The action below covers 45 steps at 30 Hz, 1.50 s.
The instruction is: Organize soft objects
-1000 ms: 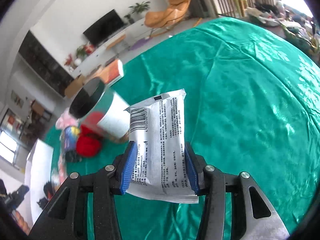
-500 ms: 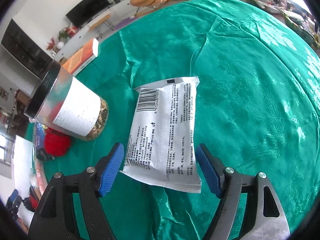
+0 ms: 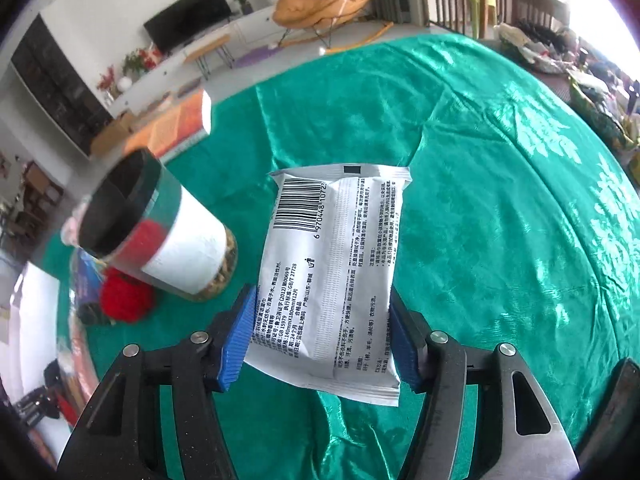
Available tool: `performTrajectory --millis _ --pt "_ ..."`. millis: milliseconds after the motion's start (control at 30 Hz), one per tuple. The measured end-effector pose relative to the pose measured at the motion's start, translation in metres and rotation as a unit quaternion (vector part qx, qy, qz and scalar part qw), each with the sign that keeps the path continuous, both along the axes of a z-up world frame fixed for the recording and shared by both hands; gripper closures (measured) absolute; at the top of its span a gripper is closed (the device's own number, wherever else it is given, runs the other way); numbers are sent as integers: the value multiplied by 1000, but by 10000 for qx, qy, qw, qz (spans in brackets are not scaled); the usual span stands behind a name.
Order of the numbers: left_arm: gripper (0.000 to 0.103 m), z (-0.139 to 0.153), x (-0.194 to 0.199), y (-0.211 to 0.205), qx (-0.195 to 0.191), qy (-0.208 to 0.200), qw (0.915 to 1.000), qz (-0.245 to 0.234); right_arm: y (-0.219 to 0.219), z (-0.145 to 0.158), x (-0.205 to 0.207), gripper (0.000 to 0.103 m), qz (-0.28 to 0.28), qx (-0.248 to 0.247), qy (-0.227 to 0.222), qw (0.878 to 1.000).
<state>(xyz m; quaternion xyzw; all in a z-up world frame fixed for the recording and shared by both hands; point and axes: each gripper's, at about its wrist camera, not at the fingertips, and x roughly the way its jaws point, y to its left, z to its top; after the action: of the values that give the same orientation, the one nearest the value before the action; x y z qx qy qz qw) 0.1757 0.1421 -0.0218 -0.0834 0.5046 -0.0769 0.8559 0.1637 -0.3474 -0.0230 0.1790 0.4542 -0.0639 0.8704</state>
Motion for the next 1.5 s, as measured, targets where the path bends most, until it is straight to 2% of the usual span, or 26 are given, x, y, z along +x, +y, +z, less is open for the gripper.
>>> performTrajectory --millis 133,233,300,367,467,600,633,700,733,767,800,833,933,1000,1100,1167,1233,1333,1433,1500 --pt "71 44 -30 23 -415 -439 9982 24 34 55 -21 40 450 -162 -520 9975" --pt "71 67 -55 55 -351 -653 9971 167 97 88 -29 40 1142 18 -824 9900" --pt "71 75 -73 85 -208 -699 9966 383 154 101 -39 40 1725 295 -1002 9794" --pt "71 79 -90 118 -20 -686 9954 672 215 110 -50 40 2326 739 -1114 9633" --pt "71 76 -124 171 329 -635 9904 1186 316 116 -69 39 3234 1234 -1167 9309" --pt "70 58 -160 226 832 -478 9772 1891 438 106 -89 39 4193 1660 -938 8876" --pt "65 51 -166 237 937 -428 9717 2126 464 100 -92 38 4354 1712 -857 8796" --pt "33 38 -178 260 945 -343 9608 2585 506 81 -94 35 4667 1799 -500 8645" --pt "9 34 -185 269 850 -404 9551 2809 521 71 -94 25 4767 1788 -291 8602" --pt "2 33 -192 275 783 -550 9493 2995 528 63 -95 20 4799 1763 -172 8593" --pt "2 33 -199 279 786 -690 9435 3144 528 57 -95 19 4790 1753 -162 8600" --pt "2 33 -201 280 814 -748 9412 3192 520 53 -94 19 4770 1723 -213 8616" --pt "2 35 -200 270 628 -892 9462 3045 483 44 -93 19 4520 1275 -442 8817" --pt "2 41 -191 247 431 -1062 9523 2829 445 35 -92 19 4227 836 -672 8999" --pt "2 53 -178 194 146 -1317 9663 2209 381 13 -93 19 3587 -195 -946 9284" --pt "2 58 -170 148 2 -1440 9754 1670 335 -10 -95 20 3082 -751 -805 9449" --pt "2 61 -166 101 -100 -1507 9826 1082 288 -36 -90 20 2624 -1018 -519 9582" --pt "2 47 -151 21 -139 -1293 9914 165 222 -61 -94 20 1945 -1127 -245 9741" --pt "2 5 -137 -50 -152 -855 9947 -554 181 -67 -94 20 1473 -1053 -154 9833" --pt "2 -25 -131 -84 -65 -597 9952 -774 172 -64 -93 20 1297 -1000 -145 9864"
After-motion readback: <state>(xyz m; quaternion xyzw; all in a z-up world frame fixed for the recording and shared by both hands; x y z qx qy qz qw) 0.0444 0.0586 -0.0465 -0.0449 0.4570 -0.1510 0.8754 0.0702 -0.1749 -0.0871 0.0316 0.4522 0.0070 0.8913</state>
